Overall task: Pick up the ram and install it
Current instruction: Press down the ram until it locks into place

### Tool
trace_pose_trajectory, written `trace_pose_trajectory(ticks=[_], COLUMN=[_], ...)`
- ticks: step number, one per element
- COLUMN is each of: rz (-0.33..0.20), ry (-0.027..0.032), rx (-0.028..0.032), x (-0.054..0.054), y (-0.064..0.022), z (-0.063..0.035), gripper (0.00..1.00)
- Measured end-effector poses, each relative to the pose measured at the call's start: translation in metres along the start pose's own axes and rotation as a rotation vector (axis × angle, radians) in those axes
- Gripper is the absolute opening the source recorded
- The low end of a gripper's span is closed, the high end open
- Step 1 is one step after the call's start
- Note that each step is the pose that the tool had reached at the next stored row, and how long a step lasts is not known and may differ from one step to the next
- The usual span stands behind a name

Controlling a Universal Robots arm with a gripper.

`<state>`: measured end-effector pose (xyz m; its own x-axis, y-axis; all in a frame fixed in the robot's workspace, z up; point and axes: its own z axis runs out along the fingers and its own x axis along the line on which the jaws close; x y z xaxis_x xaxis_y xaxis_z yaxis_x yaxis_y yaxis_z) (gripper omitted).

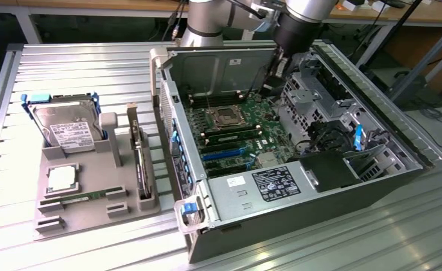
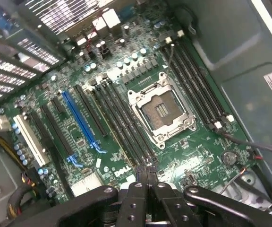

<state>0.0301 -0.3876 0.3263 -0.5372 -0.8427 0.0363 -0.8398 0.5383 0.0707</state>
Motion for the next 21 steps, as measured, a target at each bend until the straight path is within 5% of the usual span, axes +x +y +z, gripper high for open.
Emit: trace_pose_trajectory(ticks=[6, 21], rz=[0.196, 0.531], ry=[-0.0138, -0.0376], rx=[-0.0072, -0.0194], x=[0.0000, 0.0000], y=[0.0000, 0.0000], z=[0.0000, 0.0000], gripper=[0.11, 0.11])
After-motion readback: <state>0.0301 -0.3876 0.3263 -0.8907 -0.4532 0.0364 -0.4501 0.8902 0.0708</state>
